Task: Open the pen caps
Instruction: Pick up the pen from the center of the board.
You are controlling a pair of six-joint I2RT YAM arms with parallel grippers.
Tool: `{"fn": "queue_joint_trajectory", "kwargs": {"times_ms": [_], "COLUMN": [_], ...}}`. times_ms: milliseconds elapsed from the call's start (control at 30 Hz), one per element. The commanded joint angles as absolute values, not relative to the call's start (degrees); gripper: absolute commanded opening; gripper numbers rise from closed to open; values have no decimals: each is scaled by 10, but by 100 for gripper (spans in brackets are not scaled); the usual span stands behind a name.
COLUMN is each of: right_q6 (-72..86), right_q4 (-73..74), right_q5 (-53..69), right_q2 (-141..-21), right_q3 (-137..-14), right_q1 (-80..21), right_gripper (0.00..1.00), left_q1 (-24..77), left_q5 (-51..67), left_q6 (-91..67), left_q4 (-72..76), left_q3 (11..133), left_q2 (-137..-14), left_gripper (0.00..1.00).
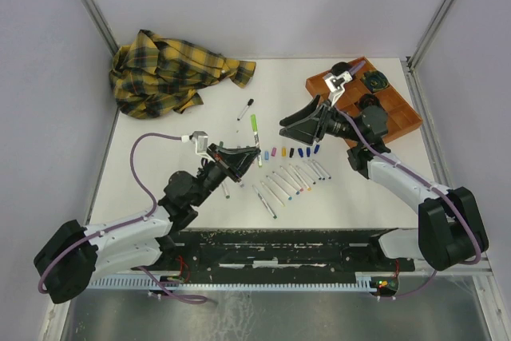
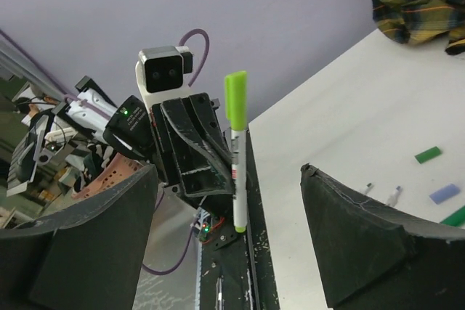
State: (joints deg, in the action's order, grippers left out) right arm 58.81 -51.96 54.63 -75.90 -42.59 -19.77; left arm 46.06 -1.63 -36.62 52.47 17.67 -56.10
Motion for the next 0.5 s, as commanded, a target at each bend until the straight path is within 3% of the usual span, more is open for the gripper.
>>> {"fn": "queue_joint_trajectory", "kwargs": {"times_ms": [0, 200, 467], "right_q6": [587, 576, 553], "right_q4": [-561, -566, -516], "right_q5": [548, 561, 554], "right_q2": [-750, -753, -759], "right_q3": [-431, -436, -446], "right_q1": [-222, -255, -285], "right_gripper": [87, 85, 72], "left_q1": [514, 566, 591], "left_q5": [-129, -162, -178], "left_q6": [-376, -361, -349], "left_q4": [666, 721, 745], "left_q3": [158, 164, 178], "left_q2": [-549, -594, -635], "left_gripper": [3, 3, 3]}}
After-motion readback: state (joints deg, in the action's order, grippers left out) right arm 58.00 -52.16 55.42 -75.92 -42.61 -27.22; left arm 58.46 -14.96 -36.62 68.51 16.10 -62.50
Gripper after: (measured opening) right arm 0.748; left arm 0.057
